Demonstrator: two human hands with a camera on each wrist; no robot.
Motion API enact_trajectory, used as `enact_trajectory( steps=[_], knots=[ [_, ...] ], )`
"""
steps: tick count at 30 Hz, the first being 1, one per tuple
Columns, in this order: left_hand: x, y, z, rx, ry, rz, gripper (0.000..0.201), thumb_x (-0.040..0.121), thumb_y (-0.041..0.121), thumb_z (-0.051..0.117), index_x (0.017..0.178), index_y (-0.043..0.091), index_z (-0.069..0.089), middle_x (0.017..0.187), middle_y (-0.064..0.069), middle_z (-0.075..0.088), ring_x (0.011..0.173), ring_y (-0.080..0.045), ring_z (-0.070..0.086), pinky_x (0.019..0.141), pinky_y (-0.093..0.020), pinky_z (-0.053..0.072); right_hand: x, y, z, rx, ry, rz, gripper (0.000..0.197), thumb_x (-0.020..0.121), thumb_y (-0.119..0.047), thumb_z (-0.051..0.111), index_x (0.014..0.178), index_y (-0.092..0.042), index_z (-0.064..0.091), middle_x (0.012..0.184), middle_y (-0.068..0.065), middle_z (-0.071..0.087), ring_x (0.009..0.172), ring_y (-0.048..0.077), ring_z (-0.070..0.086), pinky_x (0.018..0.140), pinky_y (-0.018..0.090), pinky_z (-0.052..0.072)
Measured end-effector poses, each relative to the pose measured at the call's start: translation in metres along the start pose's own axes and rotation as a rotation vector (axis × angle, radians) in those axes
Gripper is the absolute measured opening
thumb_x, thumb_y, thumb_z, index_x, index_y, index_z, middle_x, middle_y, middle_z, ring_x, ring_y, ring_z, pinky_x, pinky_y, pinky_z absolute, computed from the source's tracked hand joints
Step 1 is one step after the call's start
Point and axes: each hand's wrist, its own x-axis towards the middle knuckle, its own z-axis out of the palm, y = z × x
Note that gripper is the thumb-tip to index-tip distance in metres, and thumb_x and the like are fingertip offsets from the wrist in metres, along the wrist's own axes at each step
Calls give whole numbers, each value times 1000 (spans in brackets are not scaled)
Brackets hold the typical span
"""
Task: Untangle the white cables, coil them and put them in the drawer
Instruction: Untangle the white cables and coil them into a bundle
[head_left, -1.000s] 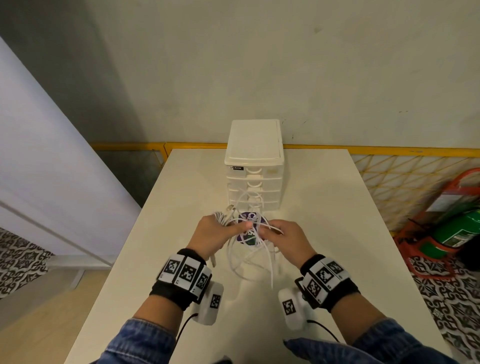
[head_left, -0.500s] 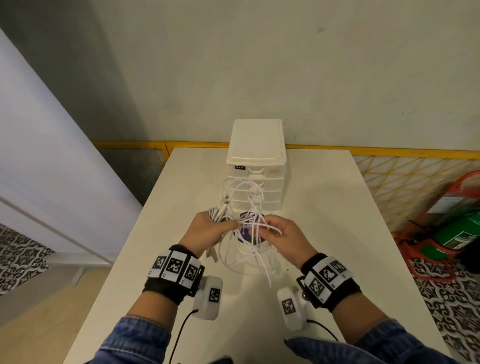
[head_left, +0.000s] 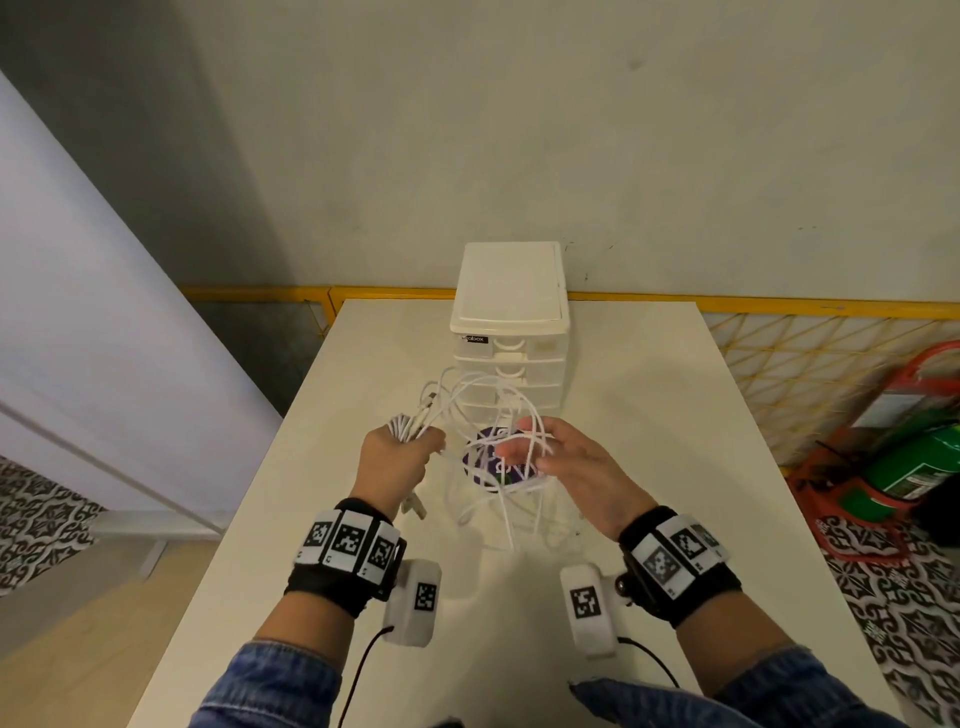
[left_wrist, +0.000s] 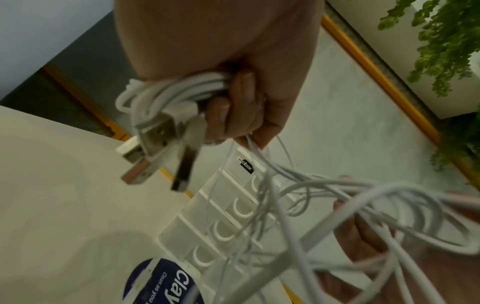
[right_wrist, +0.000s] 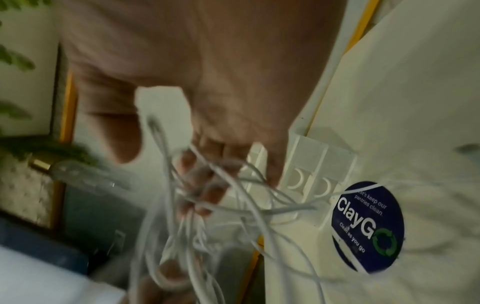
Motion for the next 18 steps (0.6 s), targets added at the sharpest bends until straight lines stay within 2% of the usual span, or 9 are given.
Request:
enact_trajectory(
  steps=[2,4,5,7,9,11,13,15,18],
  knots=[
    [-2,3,-4,-16,-45,26,26,80,5,66,63,11,48,51,-3,33,43,-16,26,39,-17,26,1,0,-2,-60,-5,88,36,83,-32,59,113,-10,60,107,9,69,104,22,63,95,31,46],
    [-5,5,-3,-19,-134,42,23,83,9,67,65,7,53,48,-4,32,40,-15,26,36,-17,26,4,3,-2,-250,111,127,36,92,-42,50,86,-11,67,98,8,70,99,19,64,95,30,45],
    [-7,7,-1,-9,-176,46,22,84,14,68,69,3,58,46,-2,33,39,-15,25,36,-18,24,6,4,-1,-336,164,132,39,91,-44,50,71,-12,63,92,8,70,96,17,64,93,28,44],
    [-9,6,3,14,-205,56,32,84,30,71,73,0,64,44,-1,34,38,-14,25,39,-19,23,8,8,1,-431,199,115,39,90,-38,54,59,-14,57,80,6,68,90,14,64,86,23,41],
    [-7,5,4,20,-141,37,38,82,37,72,68,2,65,42,1,36,37,-14,26,41,-21,24,8,11,1,-441,185,83,32,94,-24,51,65,-17,62,67,-1,62,75,8,64,84,19,41],
    [-4,4,1,12,-34,9,38,82,35,72,59,7,62,42,0,39,38,-14,29,43,-22,27,7,12,-2,-428,146,44,23,97,-14,45,97,-24,65,55,-4,51,60,9,56,77,15,43],
    [0,2,-4,4,70,-19,39,82,35,72,57,8,57,46,-4,42,41,-17,33,44,-23,31,6,13,-6,-457,80,-20,31,98,-7,41,116,-26,57,56,-2,50,59,10,53,72,13,43],
    [3,1,-10,11,146,-34,40,82,37,71,63,4,57,52,-8,44,44,-20,36,39,-21,33,5,13,-9,-474,75,-98,31,98,-4,39,111,-22,60,65,2,54,70,13,54,78,18,44],
    [6,-1,-20,51,224,-63,43,82,38,71,78,-4,62,66,-13,49,51,-22,42,29,-19,34,6,12,-14,-397,236,-198,28,98,-4,39,100,-14,65,69,4,54,73,17,53,81,22,46]
  ],
)
